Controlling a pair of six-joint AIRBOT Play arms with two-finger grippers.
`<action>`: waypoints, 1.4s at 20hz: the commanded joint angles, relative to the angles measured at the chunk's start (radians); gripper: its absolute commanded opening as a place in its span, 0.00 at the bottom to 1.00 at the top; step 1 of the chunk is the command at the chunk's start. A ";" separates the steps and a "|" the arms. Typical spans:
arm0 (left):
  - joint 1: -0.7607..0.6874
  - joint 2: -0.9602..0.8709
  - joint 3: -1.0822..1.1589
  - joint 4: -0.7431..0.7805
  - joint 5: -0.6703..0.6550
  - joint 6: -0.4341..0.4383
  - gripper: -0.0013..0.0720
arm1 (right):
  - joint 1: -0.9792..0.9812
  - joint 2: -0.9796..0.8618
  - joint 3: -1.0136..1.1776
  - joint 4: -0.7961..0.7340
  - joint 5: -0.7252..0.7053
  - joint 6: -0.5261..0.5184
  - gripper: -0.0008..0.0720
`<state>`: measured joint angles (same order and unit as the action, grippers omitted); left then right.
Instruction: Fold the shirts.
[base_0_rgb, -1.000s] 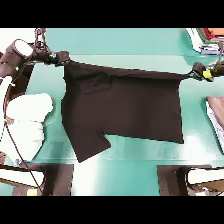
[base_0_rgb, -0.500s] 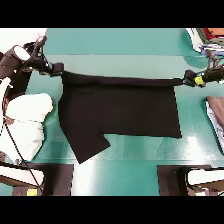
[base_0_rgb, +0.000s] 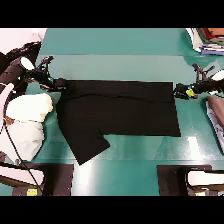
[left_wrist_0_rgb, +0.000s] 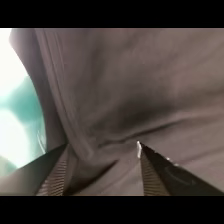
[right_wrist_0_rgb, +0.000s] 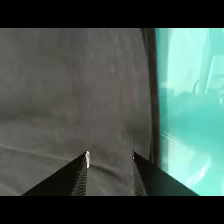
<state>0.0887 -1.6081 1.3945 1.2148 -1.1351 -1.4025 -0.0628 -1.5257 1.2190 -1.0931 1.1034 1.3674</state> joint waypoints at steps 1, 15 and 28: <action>0.032 0.063 -0.005 0.003 -0.075 -0.014 0.70 | -0.013 0.074 -0.011 -0.016 0.053 0.000 0.46; 0.077 0.720 -0.882 -0.100 -0.113 -0.068 0.70 | -0.021 0.375 -0.010 -0.024 0.154 0.000 0.46; 0.077 0.731 -1.020 -0.310 0.113 -0.056 0.50 | -0.018 0.375 -0.011 -0.002 0.227 0.000 0.46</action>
<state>0.1654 -0.8783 0.3824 0.9314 -1.0584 -1.4609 -0.0731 -1.1511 1.2087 -1.0950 1.2865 1.3674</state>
